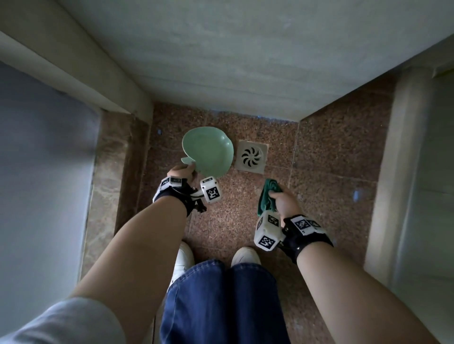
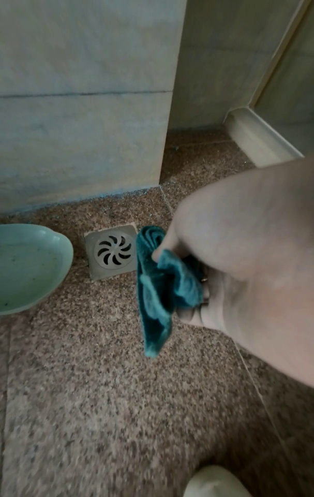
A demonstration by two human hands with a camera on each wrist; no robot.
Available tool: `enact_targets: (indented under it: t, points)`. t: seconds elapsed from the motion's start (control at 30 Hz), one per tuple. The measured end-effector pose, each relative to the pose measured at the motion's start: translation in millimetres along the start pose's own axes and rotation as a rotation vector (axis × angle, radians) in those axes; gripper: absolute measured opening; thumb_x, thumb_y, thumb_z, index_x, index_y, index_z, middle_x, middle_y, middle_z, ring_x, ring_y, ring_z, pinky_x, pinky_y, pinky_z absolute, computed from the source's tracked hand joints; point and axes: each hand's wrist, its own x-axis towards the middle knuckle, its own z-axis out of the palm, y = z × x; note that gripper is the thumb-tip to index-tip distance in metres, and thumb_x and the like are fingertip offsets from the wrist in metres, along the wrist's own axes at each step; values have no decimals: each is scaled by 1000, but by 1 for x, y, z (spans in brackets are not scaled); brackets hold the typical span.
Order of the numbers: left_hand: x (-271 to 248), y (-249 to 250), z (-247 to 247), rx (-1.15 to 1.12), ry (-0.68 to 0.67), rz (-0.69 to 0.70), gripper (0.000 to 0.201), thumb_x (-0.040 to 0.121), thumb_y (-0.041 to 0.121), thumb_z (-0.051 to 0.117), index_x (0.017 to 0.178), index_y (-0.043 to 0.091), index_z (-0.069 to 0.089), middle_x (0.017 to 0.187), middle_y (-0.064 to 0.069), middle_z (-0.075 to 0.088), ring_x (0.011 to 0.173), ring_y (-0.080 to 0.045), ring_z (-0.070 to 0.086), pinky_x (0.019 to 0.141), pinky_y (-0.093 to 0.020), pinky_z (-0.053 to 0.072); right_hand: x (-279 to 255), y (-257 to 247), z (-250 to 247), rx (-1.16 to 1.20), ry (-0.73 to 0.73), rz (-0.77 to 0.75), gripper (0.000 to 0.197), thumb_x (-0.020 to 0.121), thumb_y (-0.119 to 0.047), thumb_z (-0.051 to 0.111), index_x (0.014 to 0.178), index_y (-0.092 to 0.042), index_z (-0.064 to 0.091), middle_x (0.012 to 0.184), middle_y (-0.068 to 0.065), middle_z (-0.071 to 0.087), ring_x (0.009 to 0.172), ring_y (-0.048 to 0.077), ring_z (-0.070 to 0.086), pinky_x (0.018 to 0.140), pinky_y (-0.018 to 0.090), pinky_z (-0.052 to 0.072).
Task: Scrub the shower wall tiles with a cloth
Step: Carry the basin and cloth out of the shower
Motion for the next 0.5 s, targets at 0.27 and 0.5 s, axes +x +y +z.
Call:
enact_targets:
  t: [0.27, 0.5]
  points:
    - [-135, 36, -27, -168, 14, -25, 14, 97, 23, 57, 96, 10, 62, 59, 4, 61, 51, -7, 55, 45, -13, 43, -125, -11, -40, 75, -4, 51, 38, 98, -3, 46, 136, -1, 45, 124, 22, 55, 110, 36, 55, 61, 30, 42]
    - [-286, 70, -72, -157, -98, -42, 15, 98, 27, 54, 91, 14, 58, 77, 0, 61, 45, -2, 57, 51, -15, 45, -274, -15, -102, 226, 1, 81, 29, 100, -6, 39, 125, 4, 48, 96, 14, 59, 82, 27, 57, 72, 33, 44]
